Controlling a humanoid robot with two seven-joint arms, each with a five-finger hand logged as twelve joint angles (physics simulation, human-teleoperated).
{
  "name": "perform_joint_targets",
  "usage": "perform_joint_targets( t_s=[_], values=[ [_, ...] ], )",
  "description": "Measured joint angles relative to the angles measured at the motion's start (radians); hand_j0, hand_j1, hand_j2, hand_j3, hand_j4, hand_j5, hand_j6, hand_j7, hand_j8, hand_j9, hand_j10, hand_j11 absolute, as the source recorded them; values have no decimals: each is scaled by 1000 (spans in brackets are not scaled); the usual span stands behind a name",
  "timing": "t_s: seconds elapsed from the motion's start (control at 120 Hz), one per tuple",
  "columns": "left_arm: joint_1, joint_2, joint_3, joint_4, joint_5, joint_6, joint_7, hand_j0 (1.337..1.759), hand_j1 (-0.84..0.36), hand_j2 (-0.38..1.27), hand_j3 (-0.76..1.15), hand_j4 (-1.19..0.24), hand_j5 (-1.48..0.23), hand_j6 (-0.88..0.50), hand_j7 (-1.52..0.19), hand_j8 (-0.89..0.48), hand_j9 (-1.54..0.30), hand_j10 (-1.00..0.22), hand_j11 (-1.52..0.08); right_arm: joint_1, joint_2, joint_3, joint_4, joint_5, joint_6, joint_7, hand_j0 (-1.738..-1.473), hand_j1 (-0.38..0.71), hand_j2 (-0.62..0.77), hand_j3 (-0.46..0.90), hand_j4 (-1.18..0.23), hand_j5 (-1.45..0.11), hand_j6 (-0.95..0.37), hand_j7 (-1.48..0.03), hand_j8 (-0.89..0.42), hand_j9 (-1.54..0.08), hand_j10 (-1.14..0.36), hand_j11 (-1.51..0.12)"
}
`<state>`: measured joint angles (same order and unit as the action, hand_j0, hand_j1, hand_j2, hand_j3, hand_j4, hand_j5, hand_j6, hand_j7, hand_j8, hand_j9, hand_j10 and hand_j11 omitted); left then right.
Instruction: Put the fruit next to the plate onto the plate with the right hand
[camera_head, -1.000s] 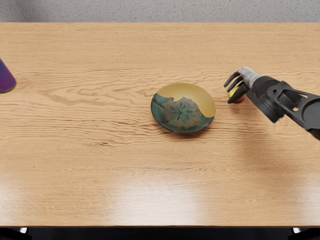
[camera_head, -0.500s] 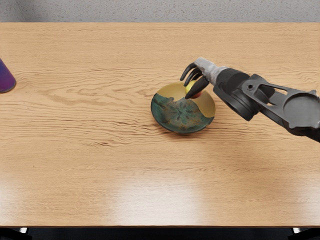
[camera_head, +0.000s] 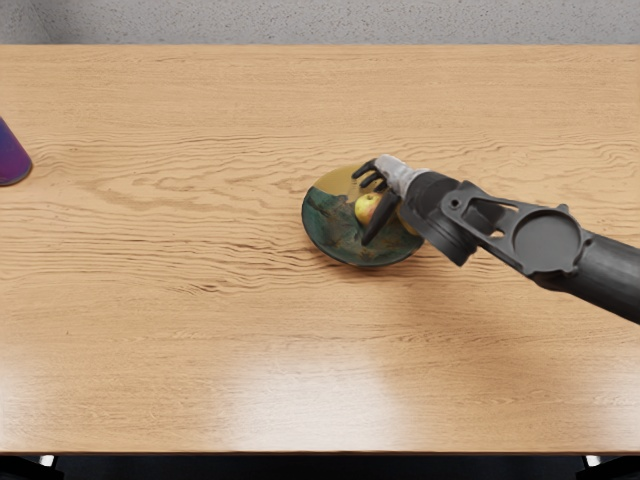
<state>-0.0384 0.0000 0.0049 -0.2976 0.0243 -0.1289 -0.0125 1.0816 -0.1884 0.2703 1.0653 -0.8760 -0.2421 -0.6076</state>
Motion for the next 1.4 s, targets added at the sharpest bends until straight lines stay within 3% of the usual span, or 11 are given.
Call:
perform_joint_targets(
  t_s=[0.133,0.308,0.492,0.6,0.733,0.817,1.0,1.167,1.4],
  values=[
    [0,0,0,0,0,0,0,1658,349,0,0,0,0,0,0,0,0,0,0,25,-40,24,80,2,1,-2,-1657,-216,39,0,-171,-231,-174,-224,-155,-306,-209,-392],
    [0,0,0,0,0,0,0,1658,349,0,0,0,0,0,0,0,0,0,0,27,-182,112,257,7,48,-3,-1658,-279,15,0,-85,-113,-87,-110,-79,-145,-101,-182],
    [0,0,0,0,0,0,0,1658,349,0,0,0,0,0,0,0,0,0,0,-99,-381,432,301,155,549,-3,-1658,-304,4,0,-50,-64,-51,-63,-47,-77,-56,-92],
    [0,0,0,0,0,0,0,1658,349,0,0,0,0,0,0,0,0,0,0,-170,-515,528,303,260,746,-3,-1658,-311,1,0,-40,-51,-41,-50,-38,-58,-43,-67],
    [0,0,0,0,0,0,0,1658,349,0,0,0,0,0,0,0,0,0,0,-239,-626,567,301,322,823,101,-1658,-317,-1,0,-32,-41,-33,-40,-32,-45,-34,-49],
    [0,0,0,0,0,0,0,1658,349,0,0,0,0,0,0,0,0,0,0,-280,-664,592,285,411,840,136,-1658,-319,-2,0,-29,-37,-30,-36,-29,-39,-30,-42],
    [0,0,0,0,0,0,0,1658,349,0,0,0,0,0,0,0,0,0,0,-504,-672,648,229,777,851,160,-1658,-322,-3,0,-25,-32,-26,-32,-25,-33,-26,-34],
    [0,0,-1,0,0,0,0,1658,349,0,0,0,0,0,0,0,0,0,0,-789,-564,943,212,875,853,166,-1658,-323,-3,0,-22,-29,-22,-29,-22,-30,-22,-30],
    [-6,0,-2,0,0,0,0,1658,349,0,0,0,0,0,0,0,0,0,0,-923,-517,1106,199,898,853,167,-1658,-325,-3,0,-19,-27,-19,-27,-19,-27,-20,-27]
  ],
)
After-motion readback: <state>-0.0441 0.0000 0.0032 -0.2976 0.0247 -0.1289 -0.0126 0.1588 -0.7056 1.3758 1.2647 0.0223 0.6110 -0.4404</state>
